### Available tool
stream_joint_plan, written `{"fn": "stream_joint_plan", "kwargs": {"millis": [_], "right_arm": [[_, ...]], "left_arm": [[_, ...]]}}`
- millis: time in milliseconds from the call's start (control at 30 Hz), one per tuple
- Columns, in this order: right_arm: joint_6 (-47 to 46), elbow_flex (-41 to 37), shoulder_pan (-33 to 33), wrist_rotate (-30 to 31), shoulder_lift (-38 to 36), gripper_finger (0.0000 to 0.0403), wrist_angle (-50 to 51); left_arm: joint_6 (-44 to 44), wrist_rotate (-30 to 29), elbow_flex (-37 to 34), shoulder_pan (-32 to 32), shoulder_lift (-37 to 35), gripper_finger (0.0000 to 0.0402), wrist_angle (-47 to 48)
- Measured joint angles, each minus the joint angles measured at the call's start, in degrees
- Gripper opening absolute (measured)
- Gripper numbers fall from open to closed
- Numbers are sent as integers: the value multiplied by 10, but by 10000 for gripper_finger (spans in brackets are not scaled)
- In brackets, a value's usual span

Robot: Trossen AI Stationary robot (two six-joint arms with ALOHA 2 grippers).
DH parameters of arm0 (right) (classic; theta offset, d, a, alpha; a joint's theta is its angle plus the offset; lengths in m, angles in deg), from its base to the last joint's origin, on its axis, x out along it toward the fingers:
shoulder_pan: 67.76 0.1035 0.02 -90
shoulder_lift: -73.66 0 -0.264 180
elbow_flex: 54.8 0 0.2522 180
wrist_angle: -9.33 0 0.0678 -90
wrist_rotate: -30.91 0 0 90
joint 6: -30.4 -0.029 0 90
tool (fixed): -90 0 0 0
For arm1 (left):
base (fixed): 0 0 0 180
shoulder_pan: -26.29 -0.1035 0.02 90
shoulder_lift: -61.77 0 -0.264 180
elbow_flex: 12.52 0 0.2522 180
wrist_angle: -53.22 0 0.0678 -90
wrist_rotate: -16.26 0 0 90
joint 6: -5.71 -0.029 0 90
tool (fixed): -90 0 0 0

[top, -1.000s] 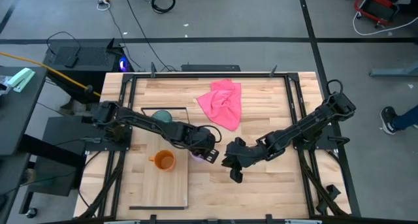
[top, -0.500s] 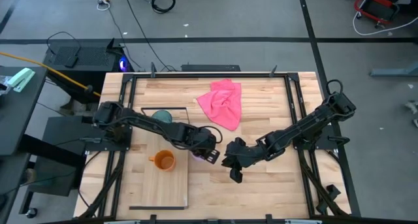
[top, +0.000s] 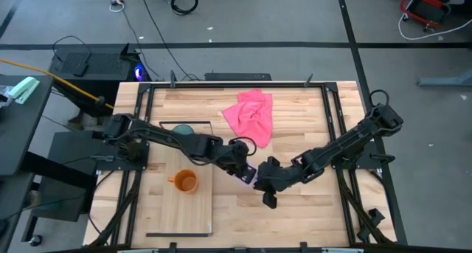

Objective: Stack small to large cups/mugs on shelf
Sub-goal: Put the purple cup on the shelf

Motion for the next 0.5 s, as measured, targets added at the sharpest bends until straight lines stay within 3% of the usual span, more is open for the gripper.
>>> {"fn": "stream_joint_plan", "kwargs": {"millis": [267,500], "right_arm": [[-14,0,58,11,-120,59,52],[-14,0,118,138,-232,48,140]], "left_arm": [[-35,-58,191,11,0,12,225],[12,-141,338,39,-1,12,408]]}}
